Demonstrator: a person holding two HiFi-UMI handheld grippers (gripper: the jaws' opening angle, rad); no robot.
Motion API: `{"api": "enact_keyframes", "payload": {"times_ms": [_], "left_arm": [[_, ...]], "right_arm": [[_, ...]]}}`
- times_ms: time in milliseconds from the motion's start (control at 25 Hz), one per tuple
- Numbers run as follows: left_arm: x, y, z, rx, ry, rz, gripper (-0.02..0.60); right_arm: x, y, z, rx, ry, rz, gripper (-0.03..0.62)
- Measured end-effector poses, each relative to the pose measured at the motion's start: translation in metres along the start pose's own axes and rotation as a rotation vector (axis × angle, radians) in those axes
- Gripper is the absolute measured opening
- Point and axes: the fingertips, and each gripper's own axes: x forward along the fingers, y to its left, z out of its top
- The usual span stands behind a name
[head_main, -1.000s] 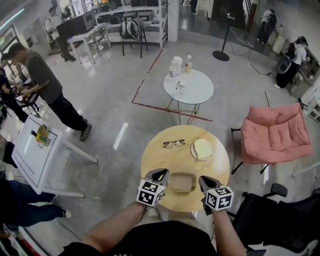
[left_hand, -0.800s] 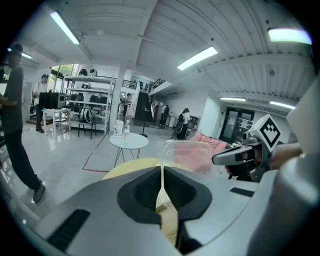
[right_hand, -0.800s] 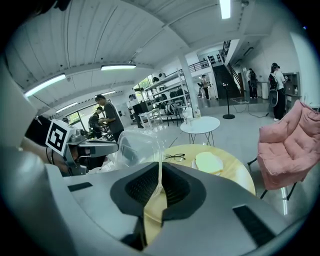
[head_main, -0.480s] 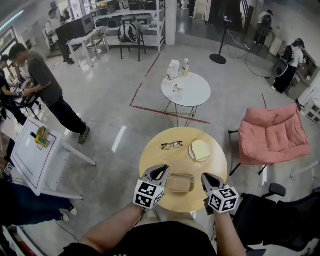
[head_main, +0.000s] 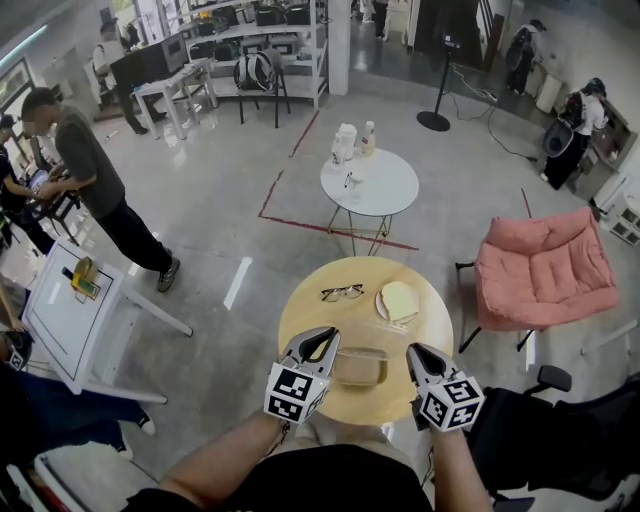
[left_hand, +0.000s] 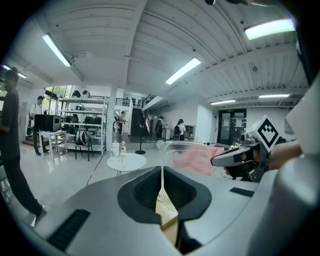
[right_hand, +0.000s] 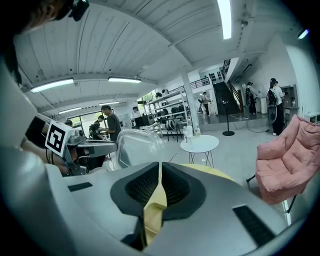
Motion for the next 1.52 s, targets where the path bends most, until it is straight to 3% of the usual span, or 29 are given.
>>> {"api": "enact_keyframes", "payload": {"times_ms": [640, 1520], "left_arm": [[-0.034, -0.01, 0.068, 0.064, -0.122, -0.004, 0.029], [-0.075, -0.019, 0.139, 0.082, -0.279, -0.012, 0.029]], "right_arm": [[-0.037, 0.023, 0.058, -0.081, -0.104, 0.024, 0.034], [-0.08, 0.056, 0.133, -0.203, -0.257, 0.012, 0.032]]}}
